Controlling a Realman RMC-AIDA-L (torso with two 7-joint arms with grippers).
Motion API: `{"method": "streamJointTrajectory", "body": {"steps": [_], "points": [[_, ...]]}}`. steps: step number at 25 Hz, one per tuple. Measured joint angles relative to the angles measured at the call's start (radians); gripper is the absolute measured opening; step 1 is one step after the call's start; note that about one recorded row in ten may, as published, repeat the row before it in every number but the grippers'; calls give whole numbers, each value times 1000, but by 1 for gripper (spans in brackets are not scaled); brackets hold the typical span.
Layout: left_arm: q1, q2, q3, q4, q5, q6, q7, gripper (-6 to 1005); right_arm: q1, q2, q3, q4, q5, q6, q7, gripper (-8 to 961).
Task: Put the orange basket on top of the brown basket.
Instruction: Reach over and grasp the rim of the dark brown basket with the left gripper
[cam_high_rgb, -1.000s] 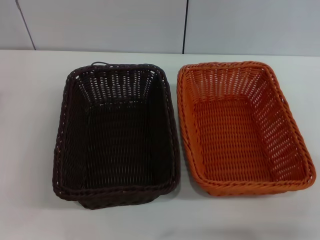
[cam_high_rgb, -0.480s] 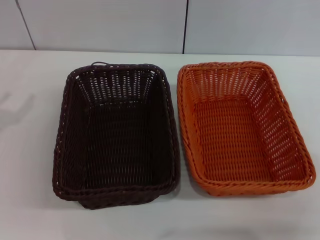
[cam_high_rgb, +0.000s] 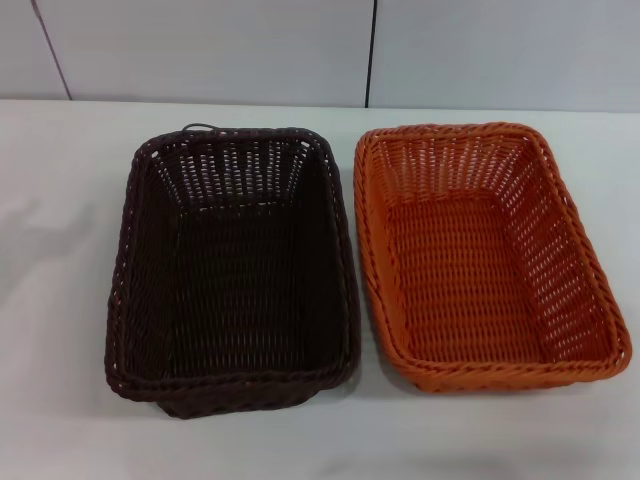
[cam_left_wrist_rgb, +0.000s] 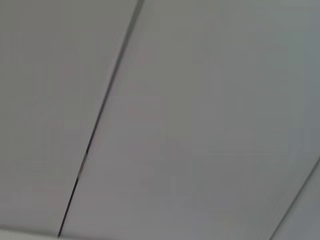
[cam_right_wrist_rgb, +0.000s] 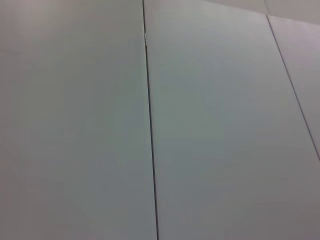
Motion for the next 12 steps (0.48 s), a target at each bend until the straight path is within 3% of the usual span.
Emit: {"method": "streamJointTrajectory", "body": {"steps": [1, 5, 12], "points": [[0, 0, 0, 0, 0, 0, 0, 803, 0, 0, 0, 0, 0, 0, 0, 735], [-17, 0, 143, -148, 228, -60, -147, 802, 1, 0, 0, 0, 0, 1, 4, 735], [-31, -3, 317, -228, 398, -76, -285, 803, 9, 0, -1, -6, -1, 5, 5, 735]]}}
